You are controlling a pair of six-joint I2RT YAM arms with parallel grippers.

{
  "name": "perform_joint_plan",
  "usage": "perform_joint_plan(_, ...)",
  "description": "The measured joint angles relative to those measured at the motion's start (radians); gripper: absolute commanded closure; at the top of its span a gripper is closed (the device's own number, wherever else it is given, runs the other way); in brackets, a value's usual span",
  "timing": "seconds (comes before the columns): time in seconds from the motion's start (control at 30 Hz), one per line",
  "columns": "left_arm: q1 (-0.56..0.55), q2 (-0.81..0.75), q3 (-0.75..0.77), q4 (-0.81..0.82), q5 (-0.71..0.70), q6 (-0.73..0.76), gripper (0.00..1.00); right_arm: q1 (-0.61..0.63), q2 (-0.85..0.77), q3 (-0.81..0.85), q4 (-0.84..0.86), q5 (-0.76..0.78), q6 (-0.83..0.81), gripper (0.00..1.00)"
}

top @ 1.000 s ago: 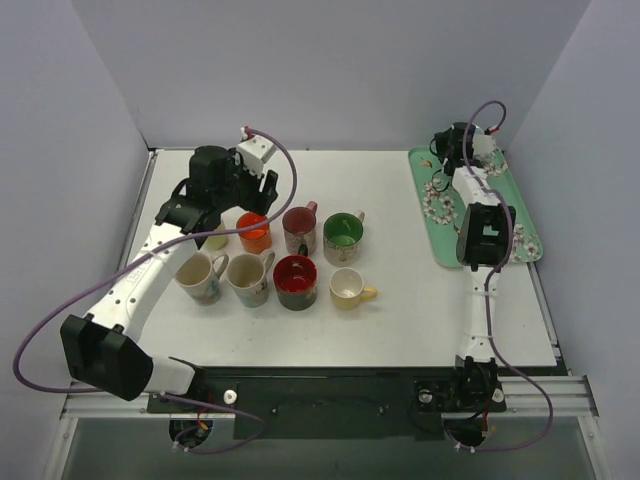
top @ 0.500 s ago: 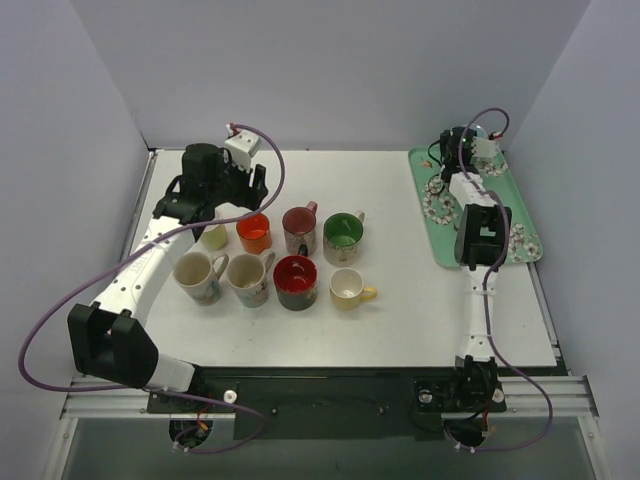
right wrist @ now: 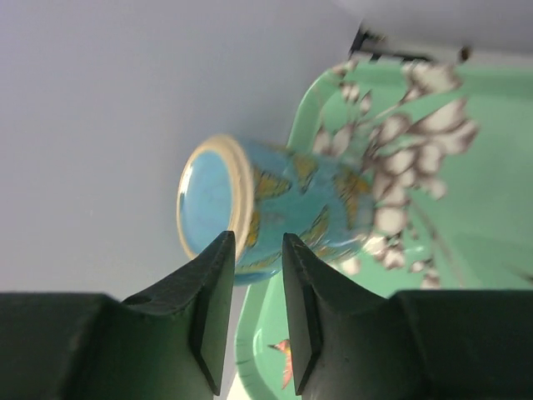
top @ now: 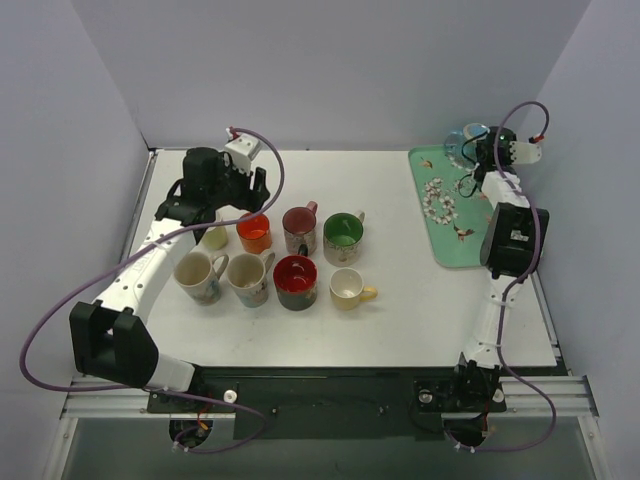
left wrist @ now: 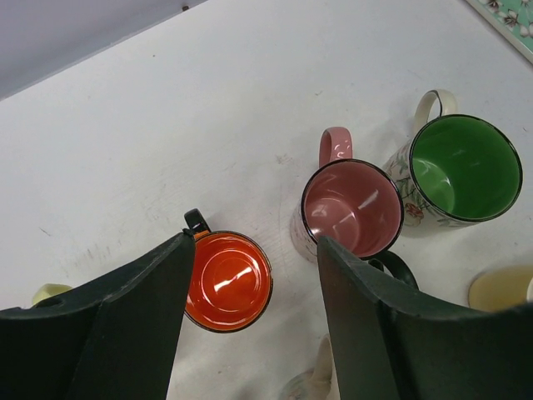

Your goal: Turn the mug right side up

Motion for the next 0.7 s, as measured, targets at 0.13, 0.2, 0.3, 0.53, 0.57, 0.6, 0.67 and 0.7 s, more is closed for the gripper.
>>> perform_joint_plan(0.13, 0.000, 0.000, -0.010, 0.005, 0.007, 0.000, 0.30, -0.042, -0.042, -0.013, -0.057, -0.006, -0.048, 0.48)
perform_joint_plan(0.2, 0.000, 0.000, -0.015, 0.010, 0.010, 0.000, 0.30, -0.060, -0.046, 0.021, -0.129, -0.020, -0.097, 0.29)
perform_joint_plan(0.3, 0.000, 0.000, -0.021, 0.014, 0.014, 0.000, 0.30, -0.056, -0.005, 0.197, -0.294, -0.032, -0.208, 0.08)
perform_joint_plan(0.53, 0.000, -0.001, -0.033, 0.026, 0.018, 0.000, 0.30, -0.005, 0.025, 0.418, -0.372, -0.083, -0.275, 0.09)
perform_joint_plan(0.57, 0.000, -0.001, -0.034, 0.026, 0.018, 0.000, 0.30, -0.005, 0.047, 0.449, -0.372, -0.103, -0.270, 0.13)
perform_joint_plan(0.6, 0.000, -0.002, -0.035, 0.025, 0.019, 0.000, 0.30, -0.007, 0.071, 0.475, -0.367, -0.123, -0.256, 0.15)
perform_joint_plan(0.67, 0.000, -0.002, -0.035, 0.025, 0.020, 0.000, 0.30, -0.016, 0.117, 0.491, -0.364, -0.145, -0.220, 0.18)
perform_joint_plan(0.7, 0.000, -0.002, -0.035, 0.025, 0.021, 0.000, 0.30, -0.023, 0.136, 0.489, -0.367, -0.148, -0.197, 0.20)
